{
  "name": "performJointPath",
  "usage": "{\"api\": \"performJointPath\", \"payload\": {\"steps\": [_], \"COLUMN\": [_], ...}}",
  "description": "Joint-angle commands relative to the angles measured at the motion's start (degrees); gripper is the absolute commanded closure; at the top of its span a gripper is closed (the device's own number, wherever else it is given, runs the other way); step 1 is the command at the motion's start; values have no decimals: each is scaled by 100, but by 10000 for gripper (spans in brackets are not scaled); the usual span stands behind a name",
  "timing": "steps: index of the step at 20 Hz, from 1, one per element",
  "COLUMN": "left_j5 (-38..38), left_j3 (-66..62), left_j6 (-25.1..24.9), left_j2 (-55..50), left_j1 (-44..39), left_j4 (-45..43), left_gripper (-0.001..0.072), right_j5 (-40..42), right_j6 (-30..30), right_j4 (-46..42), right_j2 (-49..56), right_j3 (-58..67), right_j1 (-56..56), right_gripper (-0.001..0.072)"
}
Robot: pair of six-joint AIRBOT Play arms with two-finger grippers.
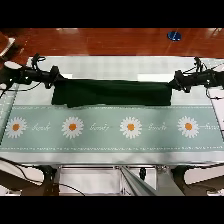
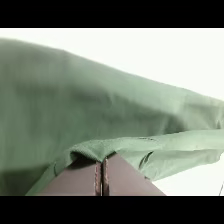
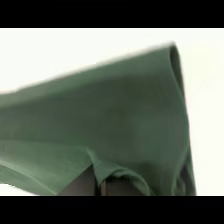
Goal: Fold the shirts.
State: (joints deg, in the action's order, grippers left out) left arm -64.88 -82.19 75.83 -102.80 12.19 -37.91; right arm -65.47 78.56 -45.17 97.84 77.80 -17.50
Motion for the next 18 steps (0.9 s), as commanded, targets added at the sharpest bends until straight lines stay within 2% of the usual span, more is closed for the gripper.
{"api": "performJointPath", "payload": {"steps": [1, 2, 3, 4, 6, 8, 10, 12, 15, 16, 18], "left_j5": [-221, -221, -280, -468, -1113, -1665, -1609, -739, 1110, 1451, 1574], "left_j3": [-894, -949, -964, -1058, -1440, -1604, -1325, -474, 1388, 1886, 2417], "left_j6": [175, 186, 179, 138, 210, 588, 682, 481, 20, -98, -173], "left_j2": [-776, -824, -822, -815, -774, -505, -7, 728, 2031, 2361, 2697], "left_j1": [-83, -111, -127, -96, 153, 501, 787, 885, 568, 393, 66], "left_j4": [24, 26, 24, 13, -461, -1620, -2391, -2184, -1362, -1246, -1244], "left_gripper": [682, 560, 228, 199, 200, 200, 200, 200, 200, 200, 200], "right_j5": [13, 79, 131, 166, -37, -282, -640, -754, -238, -118, 70], "right_j6": [31, -11, -20, -68, -61, 42, 280, 297, 166, 149, 20], "right_j4": [302, 435, 501, 466, 308, -155, -868, -929, -485, -341, 52], "right_j2": [599, 686, 697, 671, 533, 293, 160, 153, 181, 247, 372], "right_j3": [544, 581, 581, 610, 710, 713, 669, 317, -334, -358, -358], "right_j1": [22, 22, 22, -17, -267, -678, -992, -1064, -872, -787, -634], "right_gripper": [687, 540, 316, 303, 303, 303, 303, 303, 303, 303, 303]}}
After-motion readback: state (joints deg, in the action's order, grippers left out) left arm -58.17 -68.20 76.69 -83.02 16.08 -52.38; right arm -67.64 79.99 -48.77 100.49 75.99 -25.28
